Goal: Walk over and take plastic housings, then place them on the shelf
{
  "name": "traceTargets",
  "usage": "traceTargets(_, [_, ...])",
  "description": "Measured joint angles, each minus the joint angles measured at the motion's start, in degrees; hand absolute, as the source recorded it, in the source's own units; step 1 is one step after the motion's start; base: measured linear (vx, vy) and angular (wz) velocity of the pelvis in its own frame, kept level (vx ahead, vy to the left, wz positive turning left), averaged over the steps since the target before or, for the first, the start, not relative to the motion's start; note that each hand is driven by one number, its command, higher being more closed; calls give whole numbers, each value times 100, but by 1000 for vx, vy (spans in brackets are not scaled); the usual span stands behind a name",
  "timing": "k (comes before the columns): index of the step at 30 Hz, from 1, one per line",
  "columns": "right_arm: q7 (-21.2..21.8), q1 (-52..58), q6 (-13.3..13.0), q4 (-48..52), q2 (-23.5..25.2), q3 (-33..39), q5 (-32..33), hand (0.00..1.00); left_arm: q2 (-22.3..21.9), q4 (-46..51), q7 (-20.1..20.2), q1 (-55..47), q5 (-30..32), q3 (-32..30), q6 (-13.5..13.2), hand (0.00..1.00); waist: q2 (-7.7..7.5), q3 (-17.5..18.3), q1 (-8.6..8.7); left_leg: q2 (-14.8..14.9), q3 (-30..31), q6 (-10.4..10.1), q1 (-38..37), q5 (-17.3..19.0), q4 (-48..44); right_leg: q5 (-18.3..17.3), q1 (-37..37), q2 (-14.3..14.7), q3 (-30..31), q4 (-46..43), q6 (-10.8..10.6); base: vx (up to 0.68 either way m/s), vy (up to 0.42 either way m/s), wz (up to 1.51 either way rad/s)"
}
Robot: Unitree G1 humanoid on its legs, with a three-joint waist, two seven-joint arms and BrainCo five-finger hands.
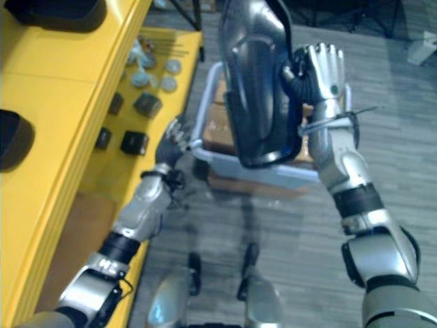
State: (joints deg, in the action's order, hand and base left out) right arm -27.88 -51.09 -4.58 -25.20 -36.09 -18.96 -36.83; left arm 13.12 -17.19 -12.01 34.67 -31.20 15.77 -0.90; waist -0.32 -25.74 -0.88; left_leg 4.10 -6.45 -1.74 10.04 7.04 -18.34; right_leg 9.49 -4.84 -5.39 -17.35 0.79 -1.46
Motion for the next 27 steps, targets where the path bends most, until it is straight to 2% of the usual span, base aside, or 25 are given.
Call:
traceTargets(3, [54, -1, -40, -1, 15, -111, -5, 100, 7, 1, 180, 44, -60, 3, 23, 0, 0, 0, -1, -3, 3, 1, 2, -2, -2, 3, 0, -1, -2, 3, -2, -27, 42, 0])
traceTargets(12, [174, -48, -72, -16, 19, -405, -112, 100, 13, 25, 369, 123, -260, 72, 237, 0, 0, 0, 0, -32, 41, 13, 2, -11, -11, 23, 4, -3, -2, 2, -18, -18, 37, 1])
traceTargets(24, [176, -177, -140, -129, 87, -843, -230, 100, 228, 26, 603, 123, -292, 183, 234, 0, 9, 4, -10, -76, 112, 25, 5, -46, -21, 62, 76, -50, -104, 66, -15, 0, 0, 2])
traceTargets(27, [176, -296, -128, -365, 154, -928, -238, 100, 228, 27, 638, 123, -495, 245, 231, 0, 15, 8, -17, -77, 122, 22, 6, -53, -17, 62, 90, -48, -128, 79, -14, -8, 15, 5])
